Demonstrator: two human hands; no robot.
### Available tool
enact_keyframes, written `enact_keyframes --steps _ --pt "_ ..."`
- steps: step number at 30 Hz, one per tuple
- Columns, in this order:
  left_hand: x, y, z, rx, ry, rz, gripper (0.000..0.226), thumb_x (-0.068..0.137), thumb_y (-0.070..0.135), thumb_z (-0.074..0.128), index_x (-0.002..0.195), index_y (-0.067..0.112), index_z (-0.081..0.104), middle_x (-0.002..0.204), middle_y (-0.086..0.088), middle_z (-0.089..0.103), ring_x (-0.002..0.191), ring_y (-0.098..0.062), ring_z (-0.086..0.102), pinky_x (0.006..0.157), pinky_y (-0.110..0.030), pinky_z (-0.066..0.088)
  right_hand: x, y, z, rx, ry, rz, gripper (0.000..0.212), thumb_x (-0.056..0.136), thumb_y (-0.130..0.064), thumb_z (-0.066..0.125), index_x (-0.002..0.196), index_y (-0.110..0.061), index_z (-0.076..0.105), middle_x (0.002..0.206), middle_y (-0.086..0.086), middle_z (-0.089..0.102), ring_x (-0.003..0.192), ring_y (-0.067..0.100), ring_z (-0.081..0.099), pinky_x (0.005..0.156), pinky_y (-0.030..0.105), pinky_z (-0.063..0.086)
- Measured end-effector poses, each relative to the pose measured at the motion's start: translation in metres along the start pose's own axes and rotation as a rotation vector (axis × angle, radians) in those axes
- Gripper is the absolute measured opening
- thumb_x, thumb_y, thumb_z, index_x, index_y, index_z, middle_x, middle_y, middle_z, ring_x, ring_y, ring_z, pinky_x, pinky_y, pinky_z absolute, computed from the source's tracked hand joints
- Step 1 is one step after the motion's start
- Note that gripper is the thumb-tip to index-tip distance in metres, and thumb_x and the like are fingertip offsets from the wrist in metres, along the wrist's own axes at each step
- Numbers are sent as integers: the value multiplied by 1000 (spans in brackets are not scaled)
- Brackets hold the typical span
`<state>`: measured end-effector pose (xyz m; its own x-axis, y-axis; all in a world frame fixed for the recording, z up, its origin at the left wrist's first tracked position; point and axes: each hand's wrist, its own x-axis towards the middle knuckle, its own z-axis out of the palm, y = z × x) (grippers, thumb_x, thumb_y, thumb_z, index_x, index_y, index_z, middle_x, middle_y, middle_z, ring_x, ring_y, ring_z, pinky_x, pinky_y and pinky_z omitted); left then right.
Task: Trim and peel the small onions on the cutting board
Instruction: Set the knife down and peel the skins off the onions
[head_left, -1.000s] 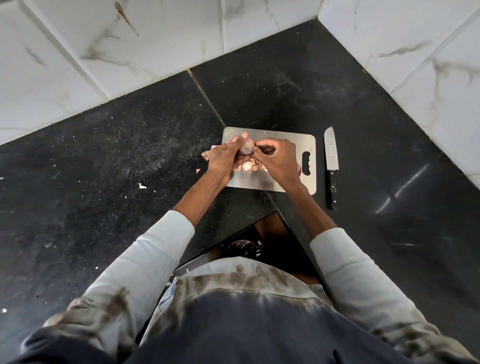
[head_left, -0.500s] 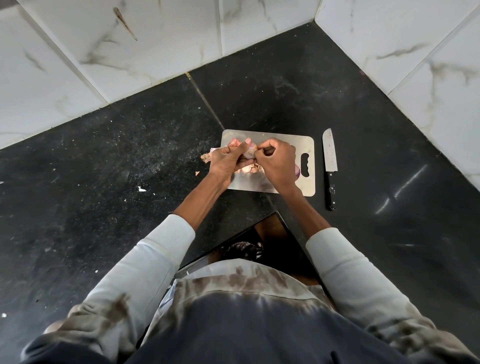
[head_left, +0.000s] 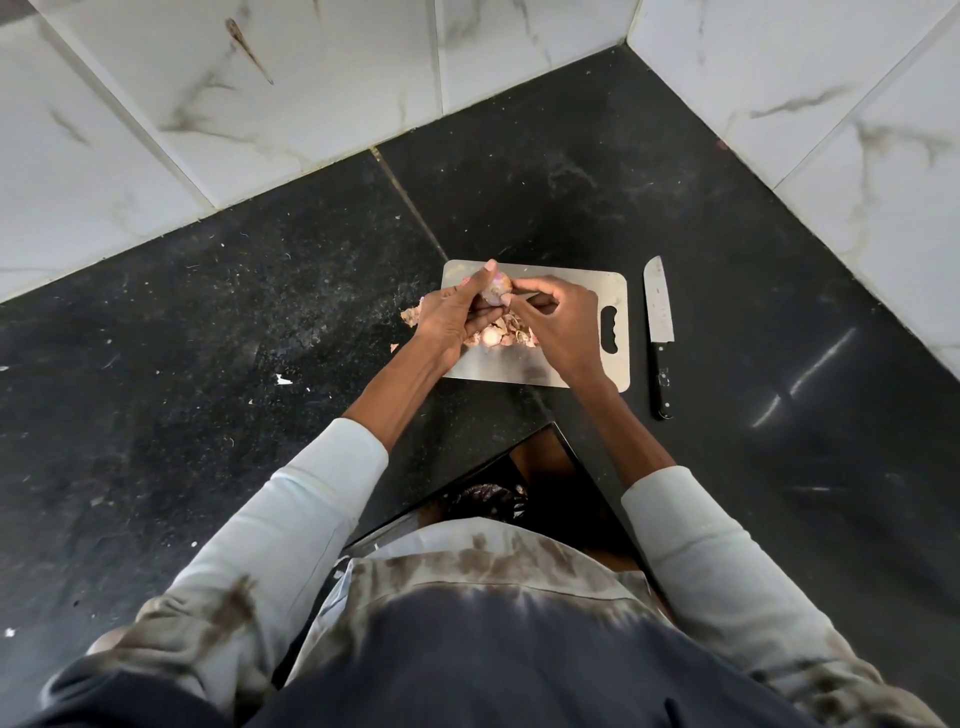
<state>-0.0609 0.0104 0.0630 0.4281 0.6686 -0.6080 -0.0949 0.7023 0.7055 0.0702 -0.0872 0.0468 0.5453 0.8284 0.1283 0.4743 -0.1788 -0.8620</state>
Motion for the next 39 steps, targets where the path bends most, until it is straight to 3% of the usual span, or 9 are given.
enact_keyframes --steps 10,20,23,28,32,35,39 --pt "-6 4 0 26 19 -29 28 91 26 83 96 0 75 77 -11 80 67 -15 78 60 -22 62 3 -3 -3 -86 51 -69 23 96 -36 75 105 -16 82 97 -5 81 87 4 73 83 36 64" --pt "-2 1 -7 86 -2 -30 48 89 29 85 118 -7 72 80 -10 79 64 -13 76 60 -22 61 3 -6 0 -89 1 -50 26 94 -39 76 102 -15 75 93 -5 77 84 9 73 80 38 64" --pt "2 4 -13 152 -45 -52 56 88 33 86 125 -6 70 90 -13 79 68 -13 76 60 -21 60 4 -4 0 -75 -41 -29 25 96 -37 74 105 -13 71 96 -4 76 87 10 73 81 33 64" --pt "5 14 -20 312 -126 -96 54 88 33 85 123 -5 70 93 -17 79 68 -16 77 57 -21 61 8 -5 -7 -72 -162 -34 16 101 -28 68 106 -12 67 94 -6 70 82 3 68 72 10 53" --pt "9 16 -23 420 -160 -79 56 87 42 84 120 -2 73 98 -19 79 71 -17 75 69 -24 65 13 -4 -10 7 -257 16 11 103 -24 63 104 -14 65 91 0 74 80 9 73 73 22 60" --pt "7 15 -20 487 -144 17 52 93 47 77 113 -1 77 87 -14 80 68 -15 76 61 -22 62 14 -4 -10 63 -270 70 11 103 -25 62 102 -14 66 90 5 77 79 17 76 75 31 64" --pt "2 10 -12 583 -169 131 48 104 44 64 117 -1 75 88 -11 80 72 -16 79 60 -24 62 14 -6 -6 71 -242 122 14 103 -27 62 104 -14 67 93 4 78 83 16 77 78 32 65"
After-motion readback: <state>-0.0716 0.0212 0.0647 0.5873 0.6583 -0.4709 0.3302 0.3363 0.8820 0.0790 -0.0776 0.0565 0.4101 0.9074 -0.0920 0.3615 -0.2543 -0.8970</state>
